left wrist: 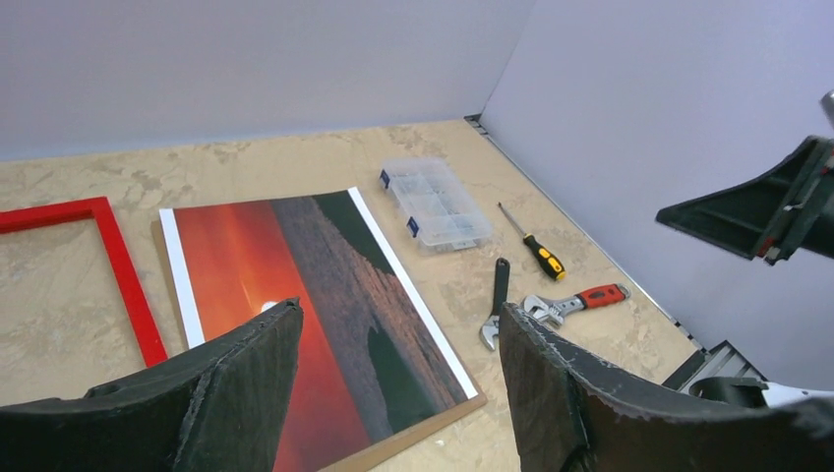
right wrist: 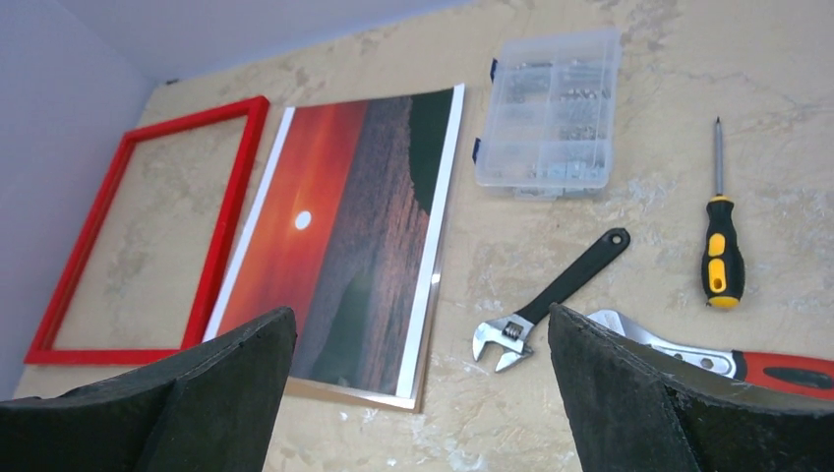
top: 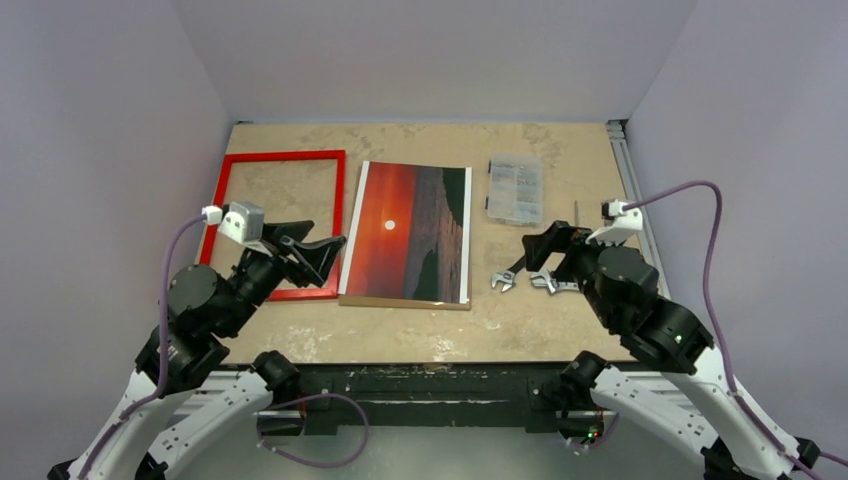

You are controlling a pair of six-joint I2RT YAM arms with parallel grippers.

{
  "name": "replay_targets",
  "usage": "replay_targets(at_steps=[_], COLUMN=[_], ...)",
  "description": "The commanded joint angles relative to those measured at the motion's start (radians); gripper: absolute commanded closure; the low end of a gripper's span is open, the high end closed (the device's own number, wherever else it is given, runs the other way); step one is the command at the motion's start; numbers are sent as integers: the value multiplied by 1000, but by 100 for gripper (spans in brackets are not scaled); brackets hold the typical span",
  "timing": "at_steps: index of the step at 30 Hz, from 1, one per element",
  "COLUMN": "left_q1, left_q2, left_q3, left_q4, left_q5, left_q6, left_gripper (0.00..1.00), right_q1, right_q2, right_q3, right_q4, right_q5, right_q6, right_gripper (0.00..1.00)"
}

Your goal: Take the photo out of the frame

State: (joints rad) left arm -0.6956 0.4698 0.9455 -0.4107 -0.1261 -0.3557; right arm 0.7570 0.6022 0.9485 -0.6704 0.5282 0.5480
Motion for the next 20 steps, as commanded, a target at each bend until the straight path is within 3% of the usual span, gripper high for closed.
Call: replay_targets(at_steps=[1,12,20], left_q1=[5,5,5], left_q2=[-28,-208,-260], left_q3=[65,142,160], left_q4=[-71,-178,-220], left_q5=[-24,-183,-220], left_q6=[-13,44,63], left_gripper=[29,30,30], right_q1=[-3,-3,-2], right_q2=[-40,-188,-341], right_q3=[71,115,69], right_q4=[-9,12,8], right_q5=[40,-25,-46], right_q6=[-42,-55,-58], right_gripper=[1,1,1])
